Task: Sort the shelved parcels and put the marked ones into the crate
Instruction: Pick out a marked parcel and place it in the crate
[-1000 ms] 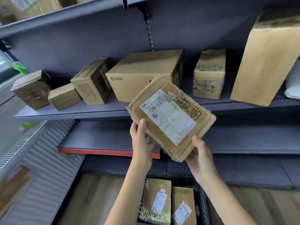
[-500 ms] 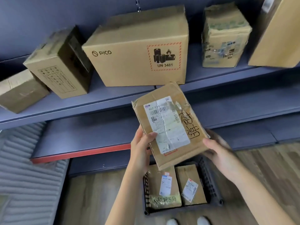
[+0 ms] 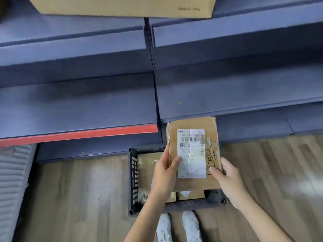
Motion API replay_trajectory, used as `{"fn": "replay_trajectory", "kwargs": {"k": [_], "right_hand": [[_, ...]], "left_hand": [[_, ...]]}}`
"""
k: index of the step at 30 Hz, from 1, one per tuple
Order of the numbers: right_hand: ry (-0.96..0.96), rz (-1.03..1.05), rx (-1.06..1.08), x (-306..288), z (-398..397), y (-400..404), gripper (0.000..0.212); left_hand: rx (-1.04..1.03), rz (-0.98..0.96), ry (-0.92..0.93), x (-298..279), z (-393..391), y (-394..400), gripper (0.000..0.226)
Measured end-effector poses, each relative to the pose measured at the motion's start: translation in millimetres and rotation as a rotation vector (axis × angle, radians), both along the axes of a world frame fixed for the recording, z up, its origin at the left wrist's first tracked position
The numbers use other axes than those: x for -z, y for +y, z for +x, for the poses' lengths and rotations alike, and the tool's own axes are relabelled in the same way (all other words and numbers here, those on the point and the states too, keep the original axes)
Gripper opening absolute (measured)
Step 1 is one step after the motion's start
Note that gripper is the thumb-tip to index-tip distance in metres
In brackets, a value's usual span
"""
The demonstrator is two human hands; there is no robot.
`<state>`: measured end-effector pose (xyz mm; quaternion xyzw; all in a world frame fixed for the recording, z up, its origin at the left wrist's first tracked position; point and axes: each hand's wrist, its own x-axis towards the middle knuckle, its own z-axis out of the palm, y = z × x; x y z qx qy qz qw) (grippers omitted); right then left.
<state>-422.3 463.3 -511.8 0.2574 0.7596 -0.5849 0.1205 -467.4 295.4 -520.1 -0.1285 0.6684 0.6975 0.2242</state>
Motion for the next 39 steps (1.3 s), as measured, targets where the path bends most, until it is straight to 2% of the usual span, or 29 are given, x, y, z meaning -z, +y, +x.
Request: {"fn": "replay_trajectory", "kwargs": {"k": [4, 9, 17, 22, 28, 31, 35, 39], "right_hand": [[-0.073, 0.087, 0.024, 78.0, 10.9, 18.0, 0.039], [-0.218, 0.102, 0.025, 155.5, 38.9, 38.3, 0.054], [-0.325, 0.146, 0.034, 209.3, 56.0, 42.1, 0.054], [-0.373, 0.181, 0.033, 226.3, 41.5, 37.1, 0.054], [-0.445, 0.228, -0.069, 276.8, 29.9, 34.1, 0.057], [-0.479, 0.264, -0.096, 307.7, 25.4, 34.9, 0.058], [-0.474, 0.299, -0.093, 342.2, 9.8, 37.0, 0.061], [-0.455, 0.286, -0.089, 368.1, -7.5, 37.5, 0.062]], "left_hand": [[0.079, -0.221, -0.011, 72.0, 14.5, 14.8, 0.049], [0.209, -0.398, -0.033, 136.3, 33.3, 26.6, 0.059], [0.247, -0.423, -0.165, 189.6, 45.4, 43.4, 0.069], [0.251, -0.448, -0.237, 216.5, 39.8, 54.9, 0.054], [0.212, -0.416, -0.350, 274.6, 36.9, 52.7, 0.051], [0.213, -0.400, -0.339, 303.7, 29.3, 53.3, 0.034], [0.199, -0.376, -0.265, 339.5, 10.6, 56.8, 0.043], [0.173, -0.411, -0.185, 362.8, 0.1, 56.5, 0.043]]}}
